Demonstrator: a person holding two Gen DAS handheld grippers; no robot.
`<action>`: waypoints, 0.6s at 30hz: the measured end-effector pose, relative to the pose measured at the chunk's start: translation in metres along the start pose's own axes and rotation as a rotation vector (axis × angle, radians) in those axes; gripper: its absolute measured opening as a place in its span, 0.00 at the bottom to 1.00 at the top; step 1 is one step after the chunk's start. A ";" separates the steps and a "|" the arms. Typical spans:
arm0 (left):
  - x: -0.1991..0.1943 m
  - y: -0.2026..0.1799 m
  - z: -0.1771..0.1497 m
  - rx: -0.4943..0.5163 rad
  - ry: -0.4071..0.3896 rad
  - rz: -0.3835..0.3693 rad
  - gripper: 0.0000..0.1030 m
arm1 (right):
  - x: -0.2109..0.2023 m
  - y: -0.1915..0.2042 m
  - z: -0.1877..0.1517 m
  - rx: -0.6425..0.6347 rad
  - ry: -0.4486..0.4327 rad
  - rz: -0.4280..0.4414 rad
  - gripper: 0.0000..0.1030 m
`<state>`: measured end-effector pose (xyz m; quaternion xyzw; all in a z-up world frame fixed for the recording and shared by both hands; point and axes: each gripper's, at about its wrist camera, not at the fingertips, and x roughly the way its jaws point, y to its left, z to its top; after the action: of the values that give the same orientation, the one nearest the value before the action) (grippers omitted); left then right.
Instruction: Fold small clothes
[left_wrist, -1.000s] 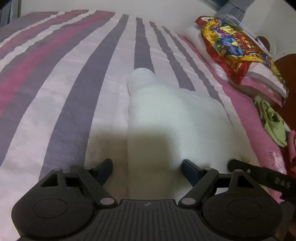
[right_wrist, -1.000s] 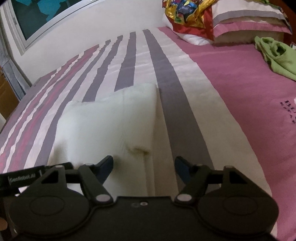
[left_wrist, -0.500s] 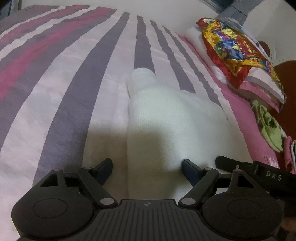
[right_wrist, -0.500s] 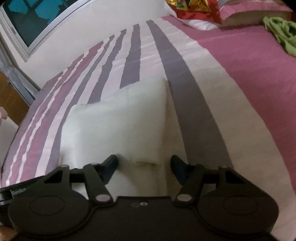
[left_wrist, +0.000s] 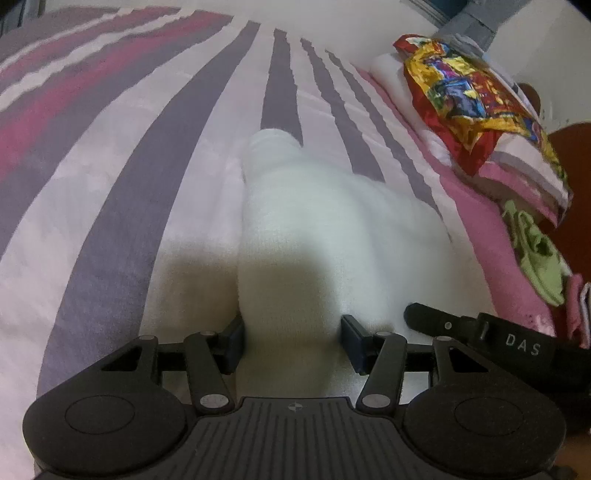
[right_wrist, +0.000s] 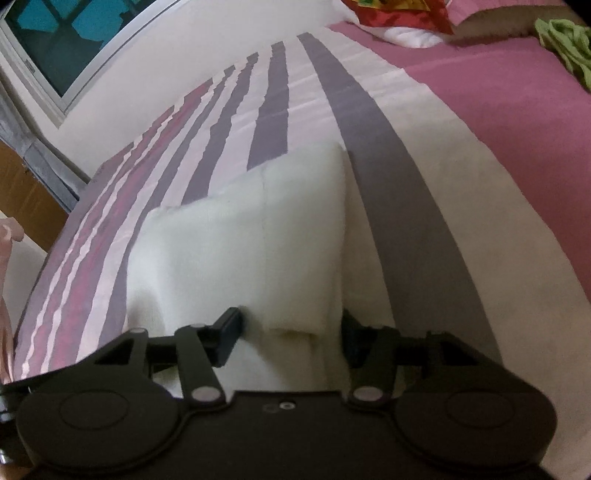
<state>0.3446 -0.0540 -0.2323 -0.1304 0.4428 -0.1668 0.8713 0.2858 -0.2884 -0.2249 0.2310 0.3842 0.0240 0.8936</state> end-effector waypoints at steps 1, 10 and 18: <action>-0.001 -0.002 -0.001 0.010 -0.005 0.010 0.53 | 0.000 0.001 -0.001 0.001 -0.006 -0.005 0.49; -0.014 -0.008 0.004 0.043 -0.021 0.024 0.41 | -0.015 0.021 -0.004 -0.079 -0.064 -0.032 0.31; -0.032 -0.011 0.009 0.038 -0.057 -0.003 0.38 | -0.030 0.038 0.001 -0.116 -0.103 -0.006 0.30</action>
<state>0.3321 -0.0508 -0.2001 -0.1191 0.4142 -0.1726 0.8857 0.2705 -0.2615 -0.1875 0.1784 0.3365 0.0318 0.9241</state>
